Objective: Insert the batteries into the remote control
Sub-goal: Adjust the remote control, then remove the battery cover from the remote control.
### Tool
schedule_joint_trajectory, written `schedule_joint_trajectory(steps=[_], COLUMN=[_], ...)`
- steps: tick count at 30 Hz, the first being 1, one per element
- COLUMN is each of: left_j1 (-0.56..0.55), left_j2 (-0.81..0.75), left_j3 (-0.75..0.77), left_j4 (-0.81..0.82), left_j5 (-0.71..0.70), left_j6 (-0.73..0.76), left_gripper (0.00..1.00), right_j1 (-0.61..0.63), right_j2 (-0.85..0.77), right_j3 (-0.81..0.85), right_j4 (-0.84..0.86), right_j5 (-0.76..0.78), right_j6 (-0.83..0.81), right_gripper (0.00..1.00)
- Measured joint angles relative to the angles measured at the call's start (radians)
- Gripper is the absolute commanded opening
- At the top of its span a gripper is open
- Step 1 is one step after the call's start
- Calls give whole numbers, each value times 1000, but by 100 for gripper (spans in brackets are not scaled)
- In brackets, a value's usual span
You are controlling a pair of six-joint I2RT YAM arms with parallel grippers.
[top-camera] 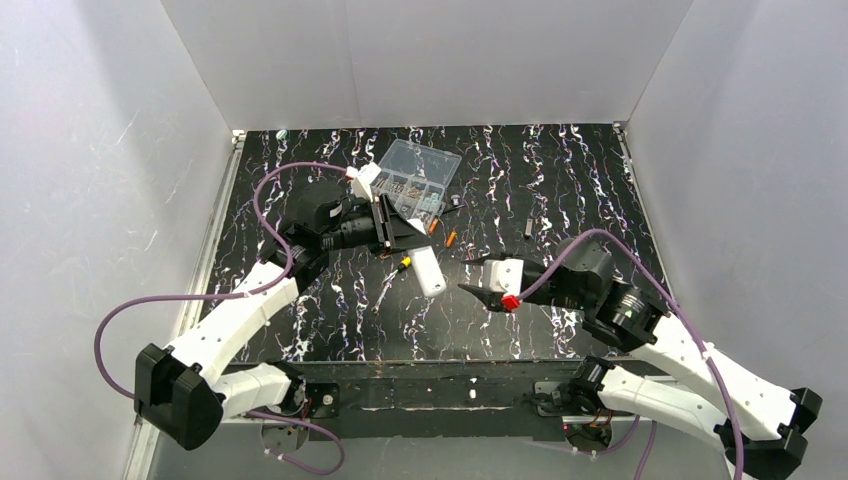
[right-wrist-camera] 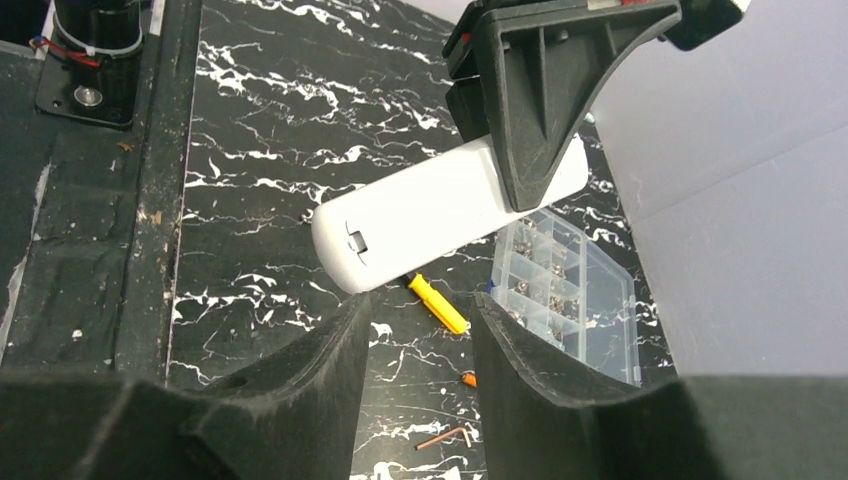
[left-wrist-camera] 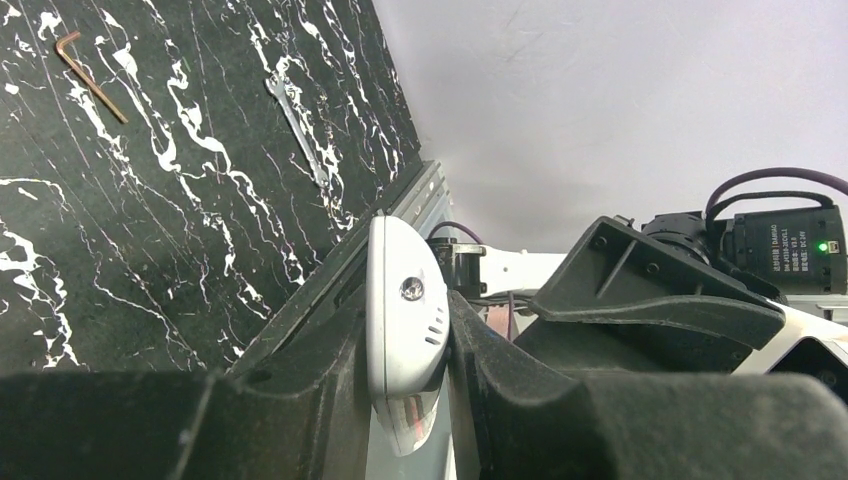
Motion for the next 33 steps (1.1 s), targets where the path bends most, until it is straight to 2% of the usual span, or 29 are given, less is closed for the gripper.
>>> schedule_joint_trajectory(steps=[6, 18, 33], left_j1=[0, 0, 0], left_j2=[16, 53, 122], left_j3=[-6, -17, -16], left_j4=[27, 84, 153], left_j5=[43, 118, 93], left_j6=[-27, -79, -143], left_gripper=[0, 0, 0], right_j1=[-13, -19, -19], right_j2=[90, 113, 148], right_j3=[63, 122, 146], right_j4=[-55, -119, -179], right_j5=[2, -75, -163], right_j6=[-20, -20, -111], right_gripper=[49, 49, 47])
